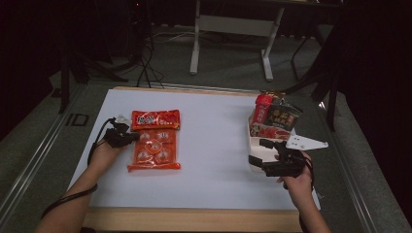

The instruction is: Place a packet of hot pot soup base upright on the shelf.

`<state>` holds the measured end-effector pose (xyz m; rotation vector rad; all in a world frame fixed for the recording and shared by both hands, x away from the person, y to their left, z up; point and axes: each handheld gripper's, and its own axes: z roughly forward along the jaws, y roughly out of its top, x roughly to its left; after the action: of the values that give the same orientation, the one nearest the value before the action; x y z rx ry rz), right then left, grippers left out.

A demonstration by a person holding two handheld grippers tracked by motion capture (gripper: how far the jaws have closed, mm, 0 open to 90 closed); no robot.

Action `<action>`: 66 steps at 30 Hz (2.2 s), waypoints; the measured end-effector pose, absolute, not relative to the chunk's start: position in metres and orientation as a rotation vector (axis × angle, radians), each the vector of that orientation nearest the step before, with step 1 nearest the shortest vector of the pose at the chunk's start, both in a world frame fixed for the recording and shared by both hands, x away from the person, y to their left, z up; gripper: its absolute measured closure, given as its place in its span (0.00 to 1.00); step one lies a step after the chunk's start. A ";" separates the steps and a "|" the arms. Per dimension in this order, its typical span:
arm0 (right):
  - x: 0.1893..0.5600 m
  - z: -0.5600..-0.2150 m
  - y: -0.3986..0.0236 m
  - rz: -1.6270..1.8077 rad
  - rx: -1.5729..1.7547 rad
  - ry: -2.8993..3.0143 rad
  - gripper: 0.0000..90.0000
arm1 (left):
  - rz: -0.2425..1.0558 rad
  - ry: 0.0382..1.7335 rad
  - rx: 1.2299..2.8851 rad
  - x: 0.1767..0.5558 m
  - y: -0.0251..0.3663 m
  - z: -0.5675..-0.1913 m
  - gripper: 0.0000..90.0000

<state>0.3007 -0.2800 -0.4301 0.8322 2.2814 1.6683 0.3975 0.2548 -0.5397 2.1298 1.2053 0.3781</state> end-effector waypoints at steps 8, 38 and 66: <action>0.300 -0.430 -0.279 1.671 0.827 2.283 0.18 | 0.362 1.141 2.158 0.402 0.231 -0.539 1.00; 0.298 -0.428 -0.279 1.660 0.809 2.284 0.18 | 0.224 0.889 2.257 0.372 0.168 -0.526 1.00; 0.297 -0.428 -0.277 1.658 0.807 2.292 0.18 | 0.080 0.795 2.327 0.330 0.147 -0.532 1.00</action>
<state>0.2973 -0.2768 -0.4278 0.8069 2.2922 1.6584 0.3301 0.1474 -0.5323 2.3273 0.7951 0.0801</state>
